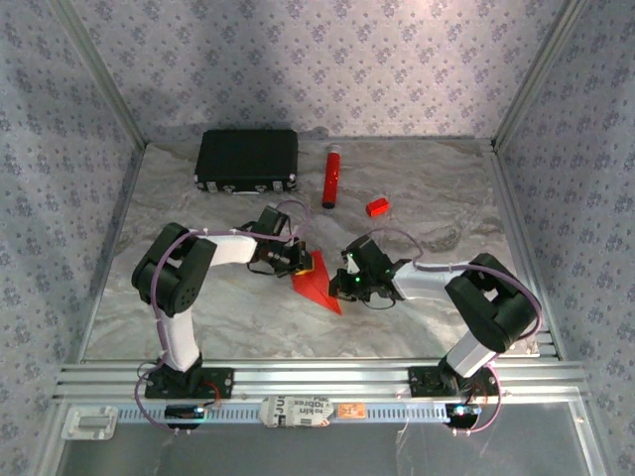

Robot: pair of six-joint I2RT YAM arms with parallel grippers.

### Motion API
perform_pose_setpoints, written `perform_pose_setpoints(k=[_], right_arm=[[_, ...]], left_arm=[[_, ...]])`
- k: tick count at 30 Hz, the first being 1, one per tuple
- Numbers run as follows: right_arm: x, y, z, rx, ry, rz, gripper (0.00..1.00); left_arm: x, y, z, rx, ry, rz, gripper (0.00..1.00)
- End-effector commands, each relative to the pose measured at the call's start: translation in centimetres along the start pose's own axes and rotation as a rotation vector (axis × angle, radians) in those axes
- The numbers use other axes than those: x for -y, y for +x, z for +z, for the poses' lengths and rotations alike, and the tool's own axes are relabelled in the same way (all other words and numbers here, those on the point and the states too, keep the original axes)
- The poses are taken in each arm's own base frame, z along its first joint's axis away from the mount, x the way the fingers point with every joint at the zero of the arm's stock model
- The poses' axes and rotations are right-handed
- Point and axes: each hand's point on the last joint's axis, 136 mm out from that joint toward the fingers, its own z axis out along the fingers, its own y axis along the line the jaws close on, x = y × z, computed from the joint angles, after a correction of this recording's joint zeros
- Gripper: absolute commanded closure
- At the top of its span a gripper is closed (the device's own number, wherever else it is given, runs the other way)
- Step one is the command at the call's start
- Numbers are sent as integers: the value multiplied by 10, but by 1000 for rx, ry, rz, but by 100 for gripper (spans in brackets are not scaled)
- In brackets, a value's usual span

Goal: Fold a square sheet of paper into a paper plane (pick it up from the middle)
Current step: Fourth fold the wing at the center of the table.

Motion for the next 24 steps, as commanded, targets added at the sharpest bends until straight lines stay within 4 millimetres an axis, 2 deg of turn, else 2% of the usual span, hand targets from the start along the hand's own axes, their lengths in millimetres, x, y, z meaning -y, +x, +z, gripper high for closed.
perform_pose_setpoints(k=[1, 8, 12, 15, 24], right_arm=[[-29, -11, -6, 6, -50, -54, 100], [-36, -14, 23, -45, -47, -55, 100], [-13, -2, 38, -87, 19, -17, 100], [0, 9, 40, -98, 16, 15, 100], [-2, 21, 25, -99, -41, 7, 99]], left_arm=[[-32, 15, 9, -41, -86, -44, 97], [-33, 16, 11, -48, -80, -52, 98], [-34, 17, 11, -49, -83, -55, 98], [-34, 17, 11, -49, -83, -56, 98], [-38, 15, 10, -46, -85, -69, 99]])
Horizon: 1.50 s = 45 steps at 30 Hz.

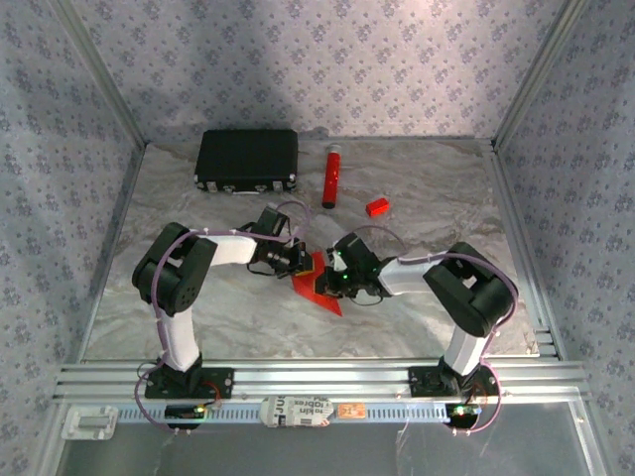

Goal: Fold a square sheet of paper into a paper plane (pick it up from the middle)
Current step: Fourth fold the wing at the center of the table.

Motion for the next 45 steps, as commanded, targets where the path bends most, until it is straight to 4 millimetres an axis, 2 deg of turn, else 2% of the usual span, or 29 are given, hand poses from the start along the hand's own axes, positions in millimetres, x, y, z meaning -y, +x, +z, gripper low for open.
perform_pose_setpoints(k=[1, 13, 22, 30, 36, 42, 45], right_arm=[[16, 24, -5, -67, 33, 54, 99], [27, 46, -21, -61, 27, 65, 97], [42, 72, -39, -82, 51, 64, 96], [54, 91, -44, -118, 72, 66, 96], [46, 78, -54, -59, 78, 62, 96], [31, 46, -71, 103, 95, 102, 94], [25, 37, -78, 143, 106, 111, 93]], left_arm=[[-38, 11, 8, -26, -105, -64, 99], [-38, 11, 8, -25, -104, -71, 99], [-37, 9, 8, -21, -98, -80, 99], [-37, 11, 6, -19, -97, -86, 99], [-37, 11, 6, -16, -91, -98, 99], [-37, 10, 5, -11, -89, -107, 99], [-36, 9, 5, -8, -85, -111, 99]])
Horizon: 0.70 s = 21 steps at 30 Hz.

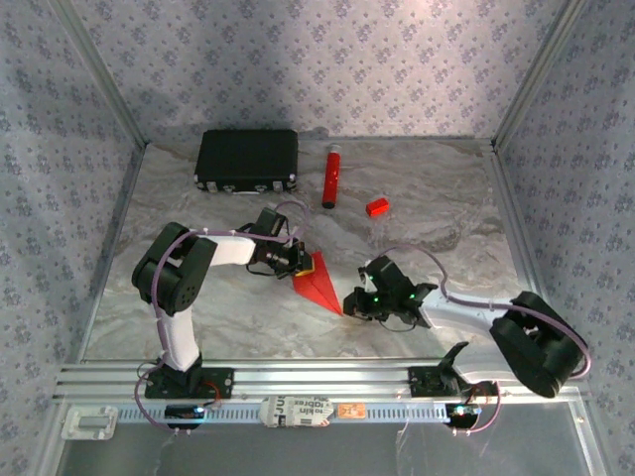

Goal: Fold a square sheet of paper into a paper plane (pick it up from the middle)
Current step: Fourth fold the wing at the center of the table.

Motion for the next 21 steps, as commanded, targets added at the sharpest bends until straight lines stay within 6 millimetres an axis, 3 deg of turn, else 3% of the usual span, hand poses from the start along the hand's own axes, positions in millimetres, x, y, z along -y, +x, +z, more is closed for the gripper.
perform_pose_setpoints(k=[1, 10, 16, 21], right_arm=[[-5, -14, -8, 67, 41, 40, 93], [8, -24, -17, 173, 126, 115, 85], [-1, -20, -15, 152, 93, 117, 71], [-9, -17, -10, 116, 70, 99, 70]], left_arm=[[-36, 9, 4, -7, -108, -82, 99], [-32, 7, 0, 7, -106, -82, 99], [-34, 8, -5, 9, -107, -82, 99], [-35, 7, -7, 16, -104, -96, 99]])
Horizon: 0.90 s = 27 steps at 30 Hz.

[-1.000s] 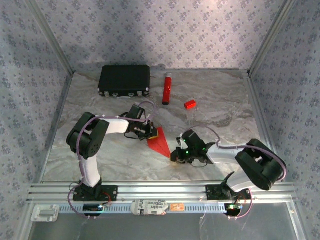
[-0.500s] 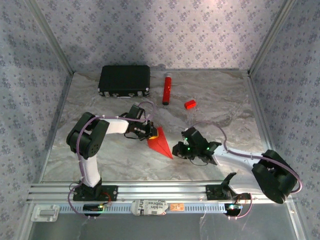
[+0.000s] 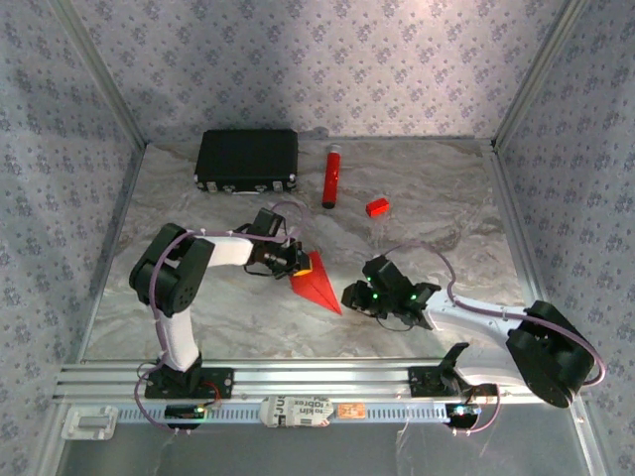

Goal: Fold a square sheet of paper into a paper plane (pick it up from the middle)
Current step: Fourth fold the wing at the center of the table, then turn over the paper at the center of the table.

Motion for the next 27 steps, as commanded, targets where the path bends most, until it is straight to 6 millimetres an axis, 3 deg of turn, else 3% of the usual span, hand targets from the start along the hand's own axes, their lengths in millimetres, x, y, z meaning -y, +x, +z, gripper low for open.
perform_pose_setpoints(k=[1, 13, 18, 27], right_arm=[[-10, 0, 2, -17, -14, -4, 70], [-12, 11, 10, -77, -41, -14, 68], [-11, 16, 12, -108, -45, -9, 60], [-7, 25, 21, -162, -52, 10, 60]], left_arm=[[-31, 8, -1, -2, -94, -81, 99], [-31, 8, -1, -6, -82, -103, 99], [-31, 8, 0, -6, -76, -108, 99], [-28, 7, 1, -10, -66, -110, 99]])
